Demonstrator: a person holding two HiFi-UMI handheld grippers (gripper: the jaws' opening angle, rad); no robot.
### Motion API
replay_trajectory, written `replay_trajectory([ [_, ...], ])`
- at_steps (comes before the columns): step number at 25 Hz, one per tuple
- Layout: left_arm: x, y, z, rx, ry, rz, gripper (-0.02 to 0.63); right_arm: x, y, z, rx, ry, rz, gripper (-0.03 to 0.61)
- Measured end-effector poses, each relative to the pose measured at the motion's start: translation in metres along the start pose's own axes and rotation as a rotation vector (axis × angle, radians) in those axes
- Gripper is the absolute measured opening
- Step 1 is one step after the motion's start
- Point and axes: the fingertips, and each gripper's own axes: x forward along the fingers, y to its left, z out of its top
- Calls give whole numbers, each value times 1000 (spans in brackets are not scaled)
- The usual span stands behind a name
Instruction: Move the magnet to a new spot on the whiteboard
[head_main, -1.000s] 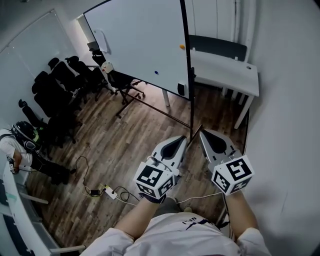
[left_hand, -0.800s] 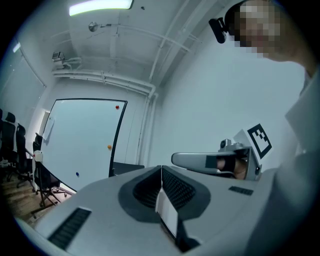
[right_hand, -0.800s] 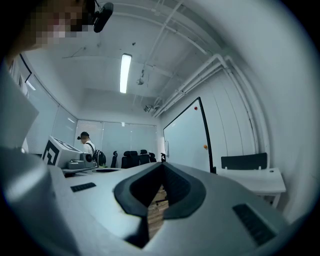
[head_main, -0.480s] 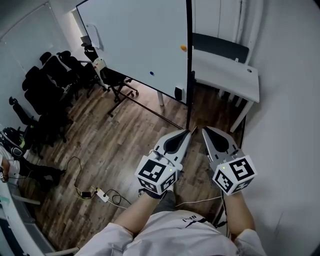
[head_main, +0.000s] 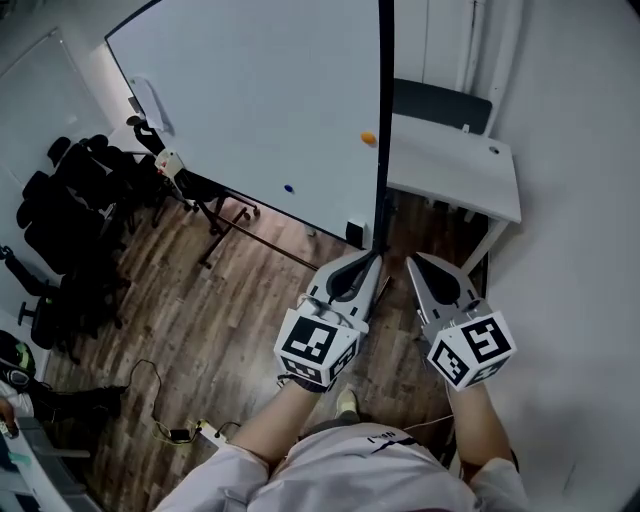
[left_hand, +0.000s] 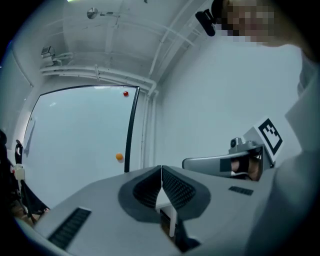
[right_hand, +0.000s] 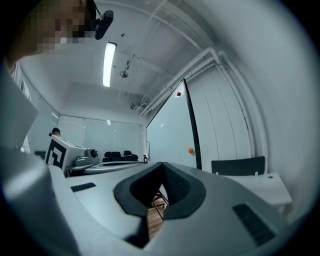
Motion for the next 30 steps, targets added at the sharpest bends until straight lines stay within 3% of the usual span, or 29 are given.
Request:
replay_trajectory([
  [5,45,51,13,55,-29,22,14,42,-22,12,-22,-9,-29,6],
  [11,90,82,18,113,-58,59,14,72,-49,14,-34,-6,-8,6],
  [17,134,114,22,178,-43,121,18,108,-80,25,-55,-25,68,6],
  [21,162,125,21,212,-23,151,111,126,-100,32,-60,-33,140,6],
  [30,193,154,14,251,6,250,138,159,-125,33,-40,-39,267,6],
])
